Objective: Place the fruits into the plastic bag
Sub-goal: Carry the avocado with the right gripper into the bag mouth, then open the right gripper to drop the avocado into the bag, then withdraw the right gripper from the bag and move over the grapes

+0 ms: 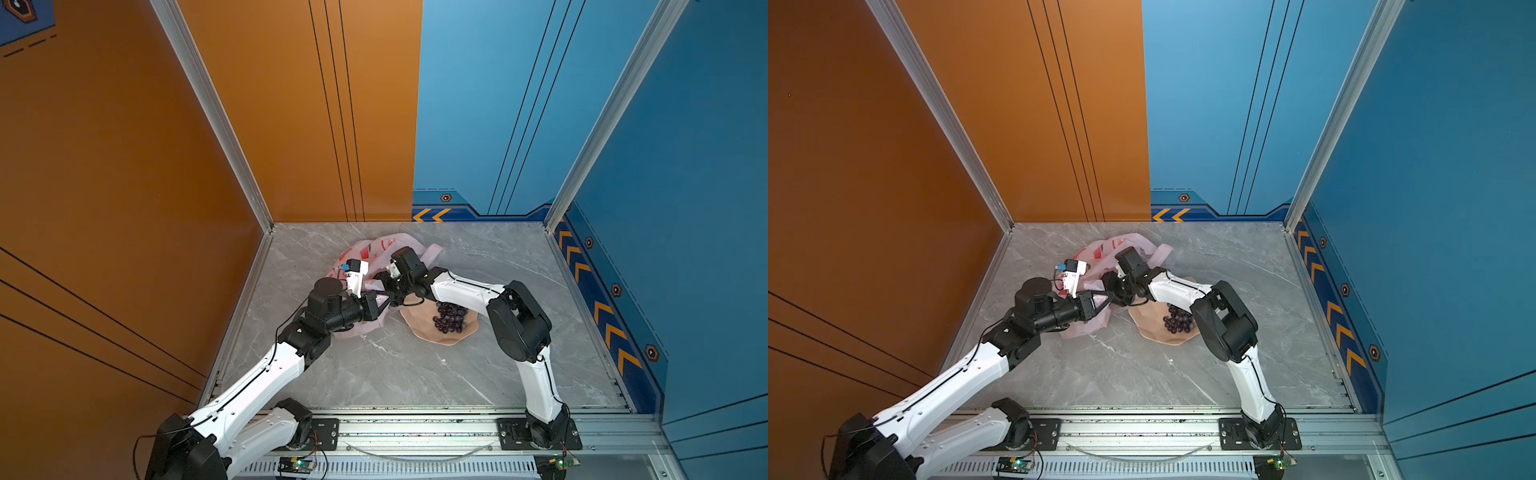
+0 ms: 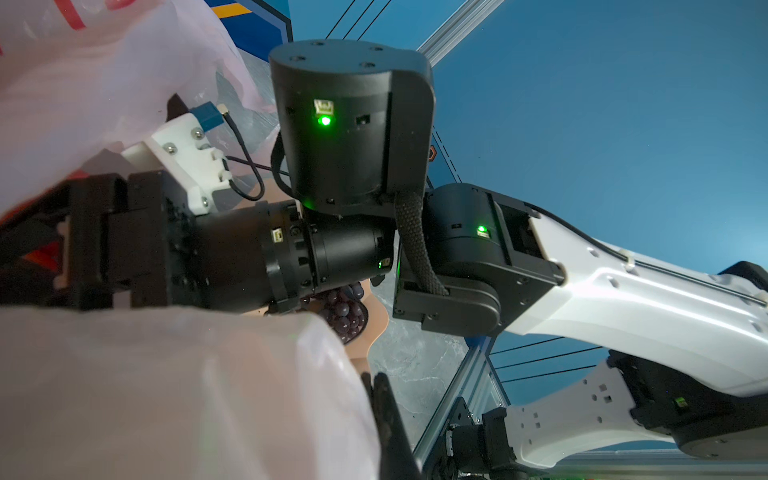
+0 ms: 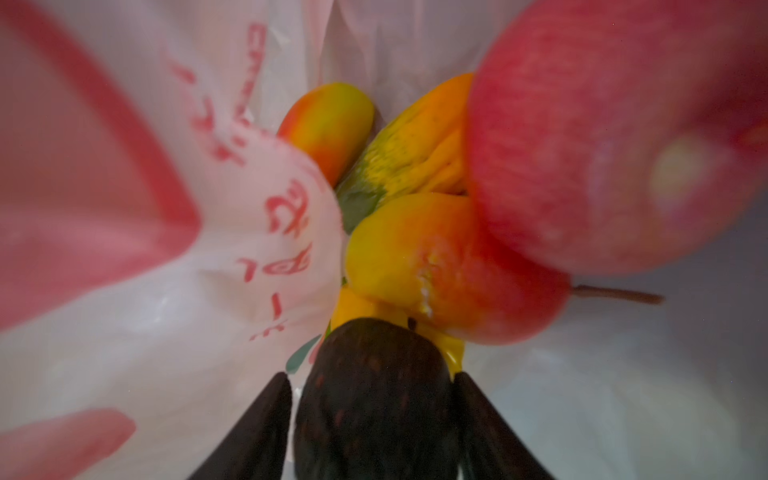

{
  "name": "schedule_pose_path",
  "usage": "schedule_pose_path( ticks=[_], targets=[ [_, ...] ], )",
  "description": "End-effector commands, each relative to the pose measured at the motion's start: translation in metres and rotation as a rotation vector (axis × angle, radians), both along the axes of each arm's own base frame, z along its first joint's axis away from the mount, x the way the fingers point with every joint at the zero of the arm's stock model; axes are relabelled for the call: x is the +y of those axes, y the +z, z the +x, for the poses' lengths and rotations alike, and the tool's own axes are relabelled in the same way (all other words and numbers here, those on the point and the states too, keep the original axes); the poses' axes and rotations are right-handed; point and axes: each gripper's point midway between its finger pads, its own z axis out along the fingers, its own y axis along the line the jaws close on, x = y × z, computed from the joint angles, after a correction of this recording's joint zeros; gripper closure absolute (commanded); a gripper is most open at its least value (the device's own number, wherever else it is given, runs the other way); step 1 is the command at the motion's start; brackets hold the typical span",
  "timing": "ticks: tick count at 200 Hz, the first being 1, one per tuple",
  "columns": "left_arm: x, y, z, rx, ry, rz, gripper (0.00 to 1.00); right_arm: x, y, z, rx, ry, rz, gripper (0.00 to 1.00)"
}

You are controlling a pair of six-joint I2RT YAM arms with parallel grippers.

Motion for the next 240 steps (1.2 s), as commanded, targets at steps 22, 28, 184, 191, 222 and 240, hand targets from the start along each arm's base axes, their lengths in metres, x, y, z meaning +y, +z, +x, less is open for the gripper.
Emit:
schedule_pose_path(
  ticks=[22, 28, 184, 191, 222, 240],
  targets=[
    [0.004, 0.017, -0.002, -0.058, 0.018, -0.029, 1.0, 0.02, 0.045, -0.001, -0.083, 0.095, 0.1, 0.29],
    [0.005, 0.017, -0.002, -0.058, 0.022, -0.032, 1.0, 0.02, 0.048, -0.002, -0.088, 0.102, 0.103, 0.28],
    [0.023, 0.009, 0.001, -0.04, 0.094, -0.048, 1.0, -0.075, 0.099, -0.049, -0.221, 0.125, -0.152, 0.28],
    [0.024, 0.009, 0.001, -0.039, 0.095, -0.048, 1.0, -0.078, 0.101, -0.052, -0.226, 0.126, -0.157, 0.28],
    [0.024, 0.006, 0.001, -0.033, 0.096, -0.043, 1.0, -0.088, 0.116, -0.061, -0.252, 0.136, -0.156, 0.28],
    [0.024, 0.006, 0.002, -0.033, 0.096, -0.044, 1.0, -0.091, 0.124, -0.065, -0.27, 0.145, -0.141, 0.28]
  ],
)
